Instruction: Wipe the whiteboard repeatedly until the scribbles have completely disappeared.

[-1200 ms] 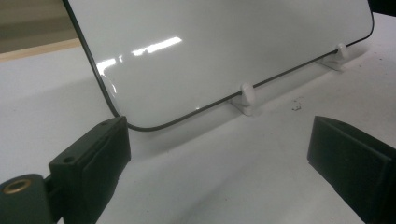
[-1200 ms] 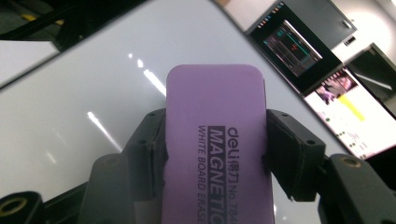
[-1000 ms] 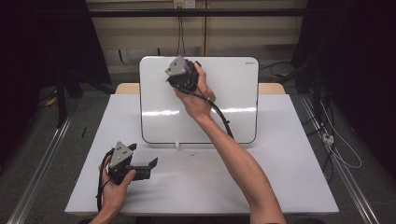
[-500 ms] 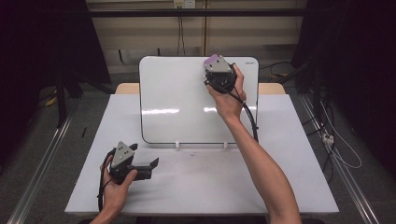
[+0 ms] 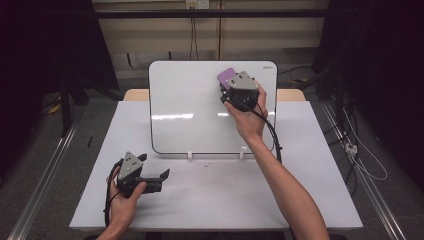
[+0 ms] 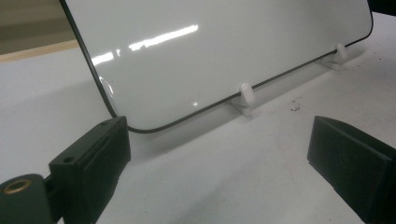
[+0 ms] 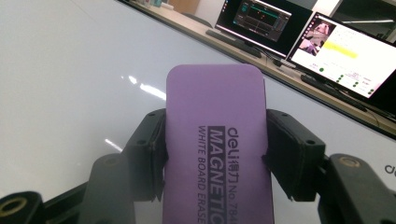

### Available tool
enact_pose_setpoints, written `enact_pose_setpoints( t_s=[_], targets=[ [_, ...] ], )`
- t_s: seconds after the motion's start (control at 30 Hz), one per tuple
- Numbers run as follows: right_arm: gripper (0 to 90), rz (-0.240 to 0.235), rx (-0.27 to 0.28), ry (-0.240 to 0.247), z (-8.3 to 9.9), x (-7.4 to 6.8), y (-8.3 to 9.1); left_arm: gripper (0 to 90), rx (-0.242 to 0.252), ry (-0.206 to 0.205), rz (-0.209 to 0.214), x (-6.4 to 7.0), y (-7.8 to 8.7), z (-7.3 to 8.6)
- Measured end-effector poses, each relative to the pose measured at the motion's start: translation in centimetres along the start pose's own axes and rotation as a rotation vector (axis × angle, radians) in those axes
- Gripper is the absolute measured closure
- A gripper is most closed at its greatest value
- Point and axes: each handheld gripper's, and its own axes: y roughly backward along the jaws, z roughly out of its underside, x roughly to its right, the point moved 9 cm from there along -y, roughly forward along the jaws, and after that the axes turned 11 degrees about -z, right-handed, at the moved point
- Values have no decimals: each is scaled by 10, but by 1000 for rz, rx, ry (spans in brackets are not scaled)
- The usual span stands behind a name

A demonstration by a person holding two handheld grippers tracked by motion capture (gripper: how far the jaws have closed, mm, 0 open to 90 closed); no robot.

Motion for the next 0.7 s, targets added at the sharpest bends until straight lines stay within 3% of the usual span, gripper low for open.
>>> enact_pose_setpoints(
  t_s=[0.3,0.7],
  targets=[
    [422,-44,54,-94,9,1,18,58,-7,-4,0,0,0,1],
    [422,-110,75,-127,29,-12,31,64,-6,11,1,1,-1,-1]
  ],
)
